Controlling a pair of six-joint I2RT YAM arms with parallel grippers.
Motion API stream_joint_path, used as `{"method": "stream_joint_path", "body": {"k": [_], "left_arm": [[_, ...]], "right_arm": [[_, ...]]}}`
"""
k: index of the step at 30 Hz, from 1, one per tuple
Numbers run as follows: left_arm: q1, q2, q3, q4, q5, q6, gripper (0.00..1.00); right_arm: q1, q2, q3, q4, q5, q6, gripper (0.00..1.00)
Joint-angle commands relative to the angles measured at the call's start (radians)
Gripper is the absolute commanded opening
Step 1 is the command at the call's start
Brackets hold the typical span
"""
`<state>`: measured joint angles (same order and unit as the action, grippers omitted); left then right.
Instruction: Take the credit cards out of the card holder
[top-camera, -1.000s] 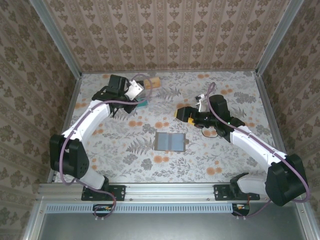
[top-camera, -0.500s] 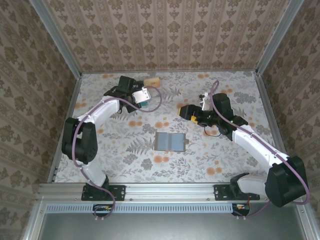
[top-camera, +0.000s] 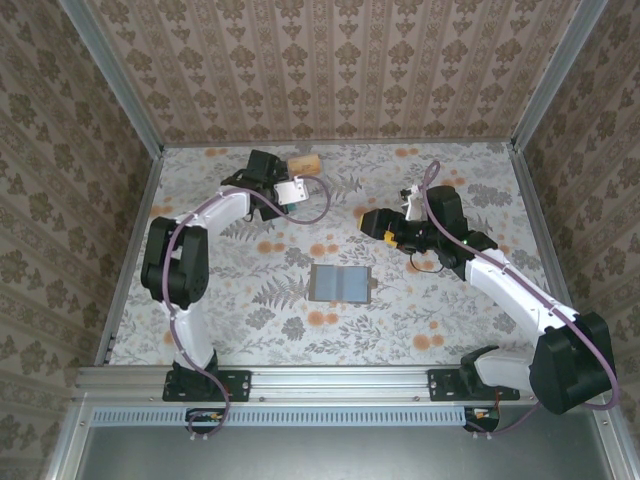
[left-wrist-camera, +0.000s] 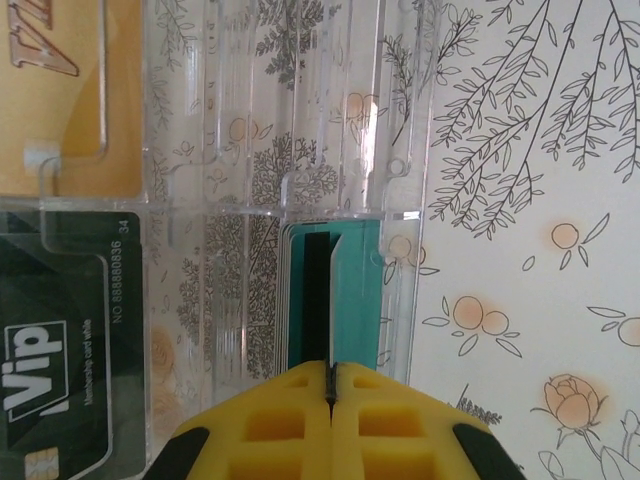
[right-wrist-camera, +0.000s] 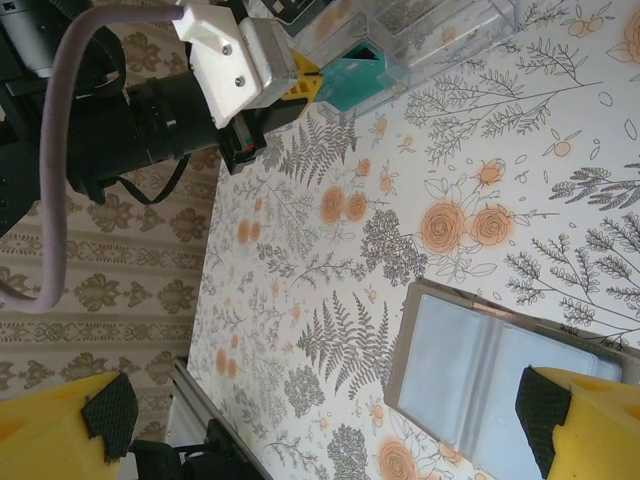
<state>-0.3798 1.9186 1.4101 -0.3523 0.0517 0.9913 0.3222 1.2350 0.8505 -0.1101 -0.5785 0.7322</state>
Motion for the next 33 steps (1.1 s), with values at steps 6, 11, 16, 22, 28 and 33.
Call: {"method": "stream_joint_path", "body": {"k": [6,11,16,22,28,33], "left_arm": [[0.005,0.037,0.028,0.013,0.038,0.033,0.00],[0.009,0.042,0.020,0.029,0.021,0.022,0.12],[0.010,0.043,0.025,0.043,-0.004,-0.003,0.25],[0.010,0.050,0.016,0.059,-0.021,-0.003,0.26],[0.012,0.050,0.018,0.044,-0.012,-0.009,0.30],[0.012,0.035,0.028,0.017,0.009,-0.018,0.34]], "right_arm": [[-0.005,0.003,0.021,-0.007,0.015,0.001,1.00],[-0.005,0.001,0.016,-0.006,0.014,0.003,1.00],[-0.006,0.001,0.007,0.004,0.016,0.015,1.00],[-0.005,-0.006,0.001,0.009,0.016,0.019,1.00],[-0.005,-0.011,-0.006,0.011,0.017,0.022,1.00],[-0.005,-0.011,-0.005,0.012,0.013,0.022,1.00]]}}
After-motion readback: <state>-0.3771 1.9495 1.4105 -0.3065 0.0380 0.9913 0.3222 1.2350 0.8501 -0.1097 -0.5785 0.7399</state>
